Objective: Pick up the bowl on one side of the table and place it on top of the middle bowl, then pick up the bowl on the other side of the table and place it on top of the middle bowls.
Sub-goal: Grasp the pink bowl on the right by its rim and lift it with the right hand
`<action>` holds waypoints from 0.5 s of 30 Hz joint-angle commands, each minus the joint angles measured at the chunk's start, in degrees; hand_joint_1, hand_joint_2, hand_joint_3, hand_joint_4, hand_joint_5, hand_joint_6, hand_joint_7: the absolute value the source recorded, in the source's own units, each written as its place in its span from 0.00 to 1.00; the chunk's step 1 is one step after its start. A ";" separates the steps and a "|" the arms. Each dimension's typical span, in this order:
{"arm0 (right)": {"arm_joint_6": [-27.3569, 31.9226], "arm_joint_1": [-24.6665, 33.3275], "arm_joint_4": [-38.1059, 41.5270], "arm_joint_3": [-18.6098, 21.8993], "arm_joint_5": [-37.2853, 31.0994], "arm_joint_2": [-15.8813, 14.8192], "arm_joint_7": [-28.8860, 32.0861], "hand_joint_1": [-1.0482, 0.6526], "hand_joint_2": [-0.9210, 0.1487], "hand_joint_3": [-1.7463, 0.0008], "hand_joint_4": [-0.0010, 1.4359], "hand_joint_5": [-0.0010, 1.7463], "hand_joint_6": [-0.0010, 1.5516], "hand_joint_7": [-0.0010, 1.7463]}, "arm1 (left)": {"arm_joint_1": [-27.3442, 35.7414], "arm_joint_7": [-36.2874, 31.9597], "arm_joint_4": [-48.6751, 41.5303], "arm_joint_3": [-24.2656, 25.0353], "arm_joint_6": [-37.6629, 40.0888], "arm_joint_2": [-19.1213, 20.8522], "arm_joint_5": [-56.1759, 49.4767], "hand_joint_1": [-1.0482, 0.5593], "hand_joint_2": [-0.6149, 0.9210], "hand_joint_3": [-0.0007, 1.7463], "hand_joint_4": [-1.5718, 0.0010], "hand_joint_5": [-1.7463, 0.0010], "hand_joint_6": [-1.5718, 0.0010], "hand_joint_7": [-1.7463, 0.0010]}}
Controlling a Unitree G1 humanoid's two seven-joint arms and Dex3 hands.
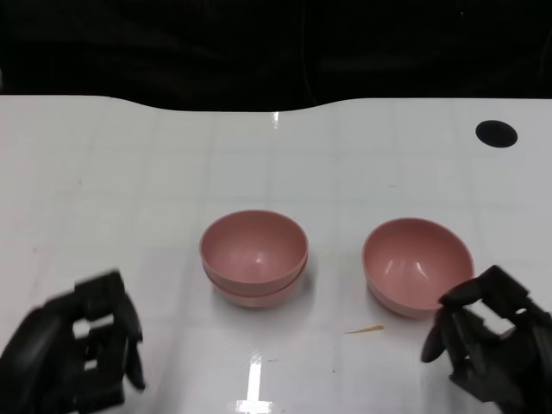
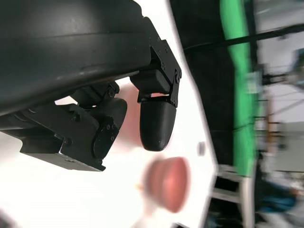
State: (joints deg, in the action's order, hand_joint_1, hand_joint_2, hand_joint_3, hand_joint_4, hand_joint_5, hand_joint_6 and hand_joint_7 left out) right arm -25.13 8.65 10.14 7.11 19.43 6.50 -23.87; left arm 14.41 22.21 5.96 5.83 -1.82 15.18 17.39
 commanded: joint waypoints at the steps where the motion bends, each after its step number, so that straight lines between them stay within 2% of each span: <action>1: -2.67 -0.58 1.28 -0.07 -0.90 -0.80 -0.10 0.51 0.25 0.50 0.56 0.91 0.50 0.70 | -0.39 0.97 -1.36 0.20 -2.66 0.20 -1.47 0.80 0.85 0.70 0.49 0.00 0.59 0.00; 8: -3.65 -0.79 2.02 -0.29 -0.87 -0.98 0.03 0.51 0.26 0.49 0.57 0.90 0.50 0.70 | -0.51 1.28 -1.91 0.35 -3.40 -0.06 -1.77 0.80 0.85 0.70 0.49 0.00 0.58 0.00; 13: -6.81 -0.37 1.89 -0.72 -1.22 -0.77 -0.42 0.53 0.26 0.47 0.59 0.85 0.52 0.66 | -1.42 1.67 -3.38 0.48 -2.35 0.07 -1.28 0.79 0.86 0.70 0.49 0.00 0.58 0.00; 15: -16.82 -0.53 2.41 -0.41 -6.88 -1.98 0.14 0.53 0.23 0.49 0.56 0.83 0.51 0.63 | -1.44 1.55 -3.33 0.37 -1.82 0.10 -1.52 0.79 0.86 0.70 0.49 0.00 0.58 0.00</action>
State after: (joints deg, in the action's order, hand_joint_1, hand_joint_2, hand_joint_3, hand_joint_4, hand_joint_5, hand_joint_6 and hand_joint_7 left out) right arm -35.95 8.17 12.35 6.35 15.11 6.03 -24.10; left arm 13.42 23.39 3.06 5.87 -4.32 14.83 16.11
